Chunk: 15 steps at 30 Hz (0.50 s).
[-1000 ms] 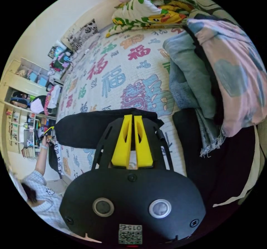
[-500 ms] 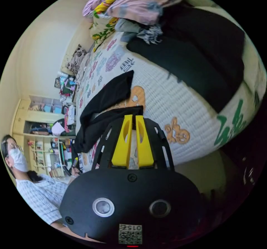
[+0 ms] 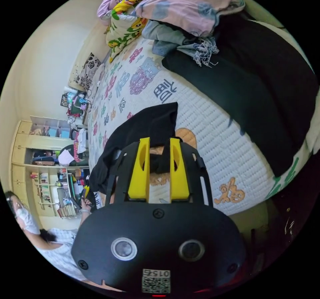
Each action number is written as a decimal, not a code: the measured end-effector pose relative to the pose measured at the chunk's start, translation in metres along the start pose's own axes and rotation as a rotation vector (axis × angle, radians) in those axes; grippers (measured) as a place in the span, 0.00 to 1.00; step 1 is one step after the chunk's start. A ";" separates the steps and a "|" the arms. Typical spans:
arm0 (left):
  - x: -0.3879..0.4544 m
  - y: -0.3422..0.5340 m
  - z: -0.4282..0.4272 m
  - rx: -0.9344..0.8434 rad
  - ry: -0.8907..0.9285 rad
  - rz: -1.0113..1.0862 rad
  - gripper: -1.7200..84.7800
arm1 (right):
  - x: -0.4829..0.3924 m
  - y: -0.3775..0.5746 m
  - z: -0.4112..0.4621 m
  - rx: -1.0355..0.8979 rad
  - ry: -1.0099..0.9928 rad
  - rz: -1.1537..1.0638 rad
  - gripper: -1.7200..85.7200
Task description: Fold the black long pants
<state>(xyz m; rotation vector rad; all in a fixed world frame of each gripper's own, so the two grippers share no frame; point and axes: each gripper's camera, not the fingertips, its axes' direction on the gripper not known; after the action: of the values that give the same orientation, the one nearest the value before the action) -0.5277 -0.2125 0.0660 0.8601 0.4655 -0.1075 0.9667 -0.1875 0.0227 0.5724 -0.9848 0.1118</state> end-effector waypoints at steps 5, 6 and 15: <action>-0.017 -0.046 0.047 -0.156 0.000 -0.093 0.19 | -0.013 -0.029 0.028 -0.060 0.092 0.046 0.15; -0.022 -0.051 0.063 -0.226 0.050 -0.126 0.18 | -0.015 -0.031 0.032 -0.072 0.112 0.073 0.14; -0.004 -0.067 0.071 -0.246 0.162 0.024 0.12 | -0.050 -0.023 0.009 -0.027 0.036 -0.141 0.02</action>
<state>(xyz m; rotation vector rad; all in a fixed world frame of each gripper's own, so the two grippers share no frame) -0.5246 -0.3102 0.0606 0.6343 0.6071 0.0418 0.9401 -0.2031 -0.0237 0.6117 -0.9067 -0.0168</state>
